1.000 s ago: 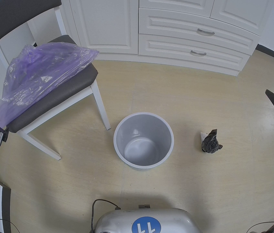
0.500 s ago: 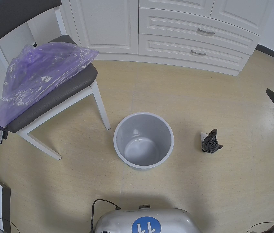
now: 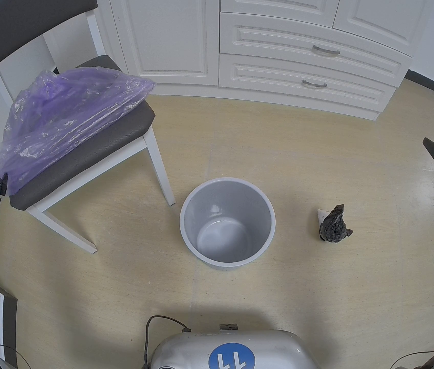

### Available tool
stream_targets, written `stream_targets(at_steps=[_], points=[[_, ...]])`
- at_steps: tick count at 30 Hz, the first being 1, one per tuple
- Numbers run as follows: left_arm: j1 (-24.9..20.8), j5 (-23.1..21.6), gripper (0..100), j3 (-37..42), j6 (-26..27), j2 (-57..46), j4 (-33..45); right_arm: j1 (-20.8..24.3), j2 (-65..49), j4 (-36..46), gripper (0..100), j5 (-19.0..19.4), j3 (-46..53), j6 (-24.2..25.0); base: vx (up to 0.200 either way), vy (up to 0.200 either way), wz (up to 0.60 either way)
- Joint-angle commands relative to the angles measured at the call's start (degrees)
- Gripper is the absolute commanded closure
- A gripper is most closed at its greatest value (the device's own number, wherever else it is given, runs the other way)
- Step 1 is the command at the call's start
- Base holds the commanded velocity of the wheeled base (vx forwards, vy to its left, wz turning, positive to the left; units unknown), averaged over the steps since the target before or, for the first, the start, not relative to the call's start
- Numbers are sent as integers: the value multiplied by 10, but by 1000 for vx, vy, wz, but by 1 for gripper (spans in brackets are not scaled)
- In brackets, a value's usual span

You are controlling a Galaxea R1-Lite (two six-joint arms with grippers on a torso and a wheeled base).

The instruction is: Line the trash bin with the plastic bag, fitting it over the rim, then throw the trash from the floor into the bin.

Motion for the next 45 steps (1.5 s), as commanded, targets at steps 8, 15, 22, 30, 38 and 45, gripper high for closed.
stream_targets(at_steps=[8,15,22,30,38,45], points=[[16,-11,0,-34,-19,-43,11,0,0,0,0,0,-4,-1,0,0,0],[8,-17,0,30,-20,-41,2,10,0,1,0,0,-3,-1,0,0,0],[9,-24,0,63,-20,-41,1,13,0,1,0,0,-2,-1,0,0,0],[16,-25,0,84,-23,-36,-9,14,-2,0,0,0,-2,-1,0,0,0],[25,-24,0,77,-49,-14,-11,14,-7,0,0,0,-2,-1,0,0,0],[33,-23,0,64,-62,15,-42,14,-11,-1,0,0,-3,-1,0,0,0]])
